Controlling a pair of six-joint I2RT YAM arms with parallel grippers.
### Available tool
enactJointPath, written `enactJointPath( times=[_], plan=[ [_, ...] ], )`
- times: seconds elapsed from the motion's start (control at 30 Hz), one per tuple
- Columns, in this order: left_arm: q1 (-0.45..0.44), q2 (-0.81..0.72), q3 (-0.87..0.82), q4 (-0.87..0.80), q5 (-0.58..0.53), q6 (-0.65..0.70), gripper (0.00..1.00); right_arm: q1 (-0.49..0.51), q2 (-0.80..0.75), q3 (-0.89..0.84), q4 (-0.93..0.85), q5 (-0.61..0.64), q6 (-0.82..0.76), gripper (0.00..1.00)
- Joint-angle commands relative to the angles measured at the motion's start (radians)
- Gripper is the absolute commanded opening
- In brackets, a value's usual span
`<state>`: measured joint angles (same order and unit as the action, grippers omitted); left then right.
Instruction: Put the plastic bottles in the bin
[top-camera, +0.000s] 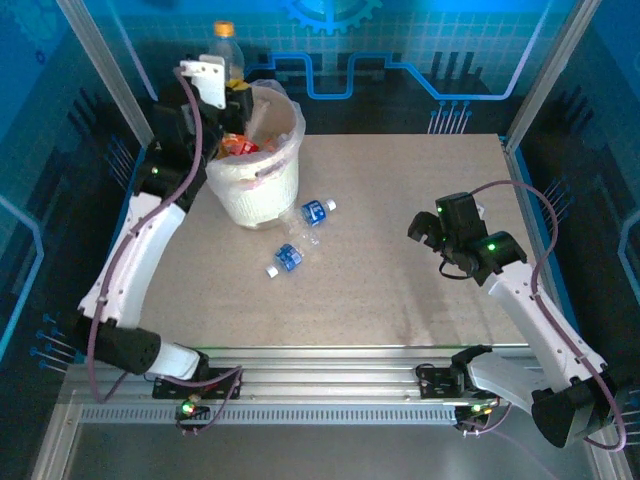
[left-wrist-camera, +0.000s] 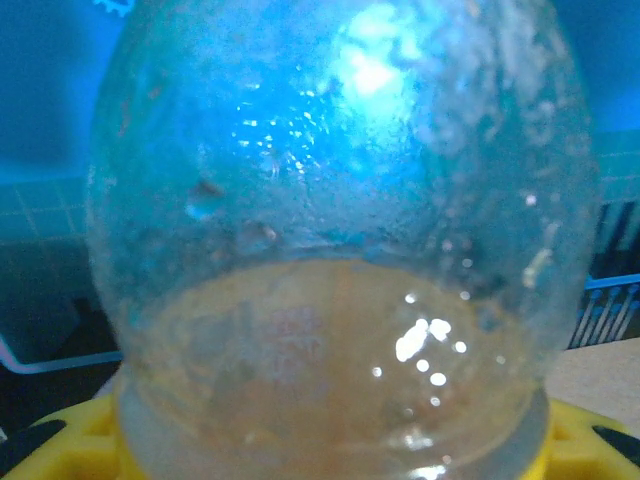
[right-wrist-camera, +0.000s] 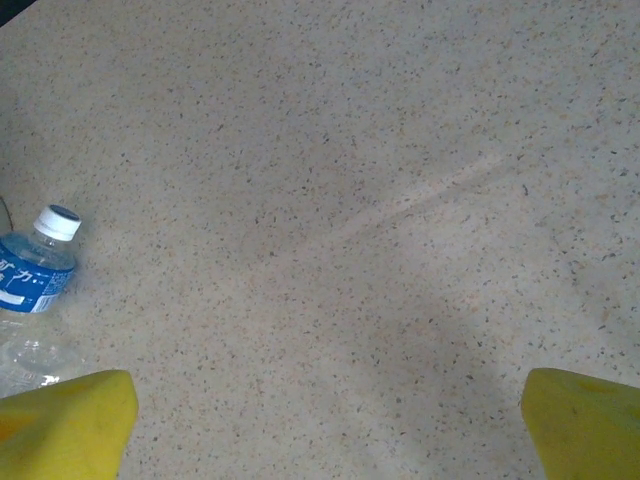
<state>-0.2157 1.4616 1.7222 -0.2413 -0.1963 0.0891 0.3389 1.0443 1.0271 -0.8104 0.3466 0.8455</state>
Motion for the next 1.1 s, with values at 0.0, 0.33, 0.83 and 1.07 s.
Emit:
enactJointPath(
  times=[0.0,0.33,0.83,1.07],
  plan=[
    [0.089,0.07,0.068,0.048,0.126,0.041,0.5,-0.014,-0.019,0.0,0.003,-0.012,-0.011,1.0],
    [0.21,0.236,0.129,0.026,0.227,0.138,0.57,-0.011,-0.017,-0.004,0.002,-0.018,-0.008,1.0],
    [0.216,0.336,0.092,-0.008,0.239,0.307,0.65,-0.007,0.005,0.005,0.0,-0.018,-0.001,1.0],
    [0.216,0.34,0.099,-0.046,0.216,0.347,0.78,-0.005,0.012,0.006,0.0,-0.021,0.001,1.0]
  ],
)
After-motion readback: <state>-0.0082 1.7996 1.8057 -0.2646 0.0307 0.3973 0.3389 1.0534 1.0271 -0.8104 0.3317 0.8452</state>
